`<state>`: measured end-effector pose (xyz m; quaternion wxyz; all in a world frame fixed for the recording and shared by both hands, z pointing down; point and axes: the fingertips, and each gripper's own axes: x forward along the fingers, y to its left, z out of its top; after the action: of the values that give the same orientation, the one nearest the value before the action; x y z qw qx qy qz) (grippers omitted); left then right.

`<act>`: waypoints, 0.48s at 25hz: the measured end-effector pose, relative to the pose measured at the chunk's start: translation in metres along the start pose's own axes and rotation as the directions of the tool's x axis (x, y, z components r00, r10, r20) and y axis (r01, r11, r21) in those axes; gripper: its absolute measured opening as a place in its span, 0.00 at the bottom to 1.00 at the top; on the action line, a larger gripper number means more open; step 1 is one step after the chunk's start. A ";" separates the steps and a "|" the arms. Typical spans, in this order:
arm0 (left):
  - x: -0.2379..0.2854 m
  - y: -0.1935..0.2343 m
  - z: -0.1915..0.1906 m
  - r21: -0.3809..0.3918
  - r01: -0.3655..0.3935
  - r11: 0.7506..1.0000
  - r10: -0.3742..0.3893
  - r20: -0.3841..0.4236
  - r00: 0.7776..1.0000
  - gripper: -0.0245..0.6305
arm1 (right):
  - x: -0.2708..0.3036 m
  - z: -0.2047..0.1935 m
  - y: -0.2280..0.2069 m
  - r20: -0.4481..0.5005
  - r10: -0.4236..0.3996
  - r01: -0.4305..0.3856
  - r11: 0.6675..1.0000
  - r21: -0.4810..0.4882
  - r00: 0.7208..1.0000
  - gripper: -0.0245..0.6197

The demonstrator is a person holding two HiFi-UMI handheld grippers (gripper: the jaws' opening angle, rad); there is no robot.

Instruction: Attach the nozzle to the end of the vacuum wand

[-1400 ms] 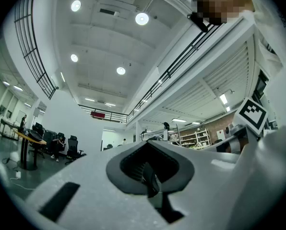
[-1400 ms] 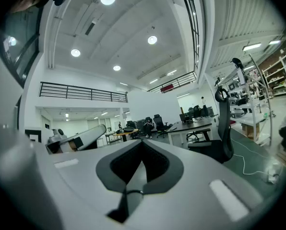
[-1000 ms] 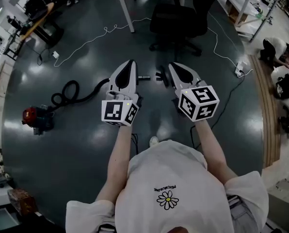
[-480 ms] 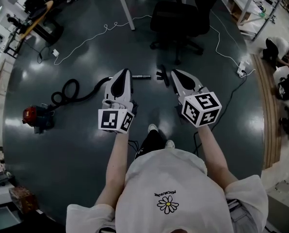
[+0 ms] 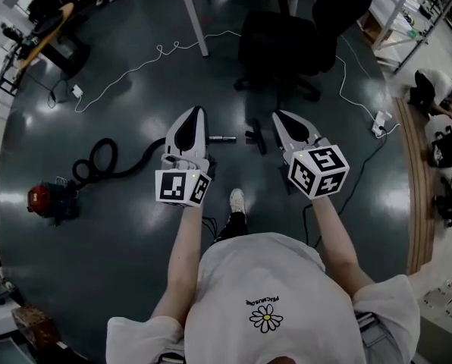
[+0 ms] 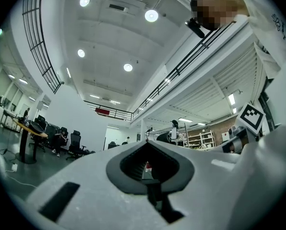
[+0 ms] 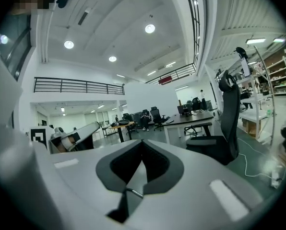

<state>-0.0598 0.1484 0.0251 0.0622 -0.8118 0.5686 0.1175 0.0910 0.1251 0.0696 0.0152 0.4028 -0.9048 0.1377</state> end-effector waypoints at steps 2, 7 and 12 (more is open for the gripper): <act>0.025 0.026 -0.003 0.002 0.017 1.000 -0.017 -0.006 1.000 0.04 | 0.035 0.010 -0.008 -0.005 -0.015 0.015 1.000 -0.010 1.000 0.05; 0.086 0.084 -0.012 0.004 0.063 0.998 -0.063 -0.014 0.998 0.04 | 0.110 0.024 -0.029 -0.029 -0.041 0.041 0.999 -0.031 0.999 0.05; 0.137 0.124 -0.041 -0.029 0.054 0.998 -0.055 -0.049 0.997 0.04 | 0.161 0.022 -0.065 -0.091 -0.052 0.049 0.998 -0.031 0.994 0.05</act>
<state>-0.1269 -0.0289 0.0333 0.0398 -0.8305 0.5459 0.1032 0.0321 -0.0391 0.0860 0.0661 0.4185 -0.8945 0.1427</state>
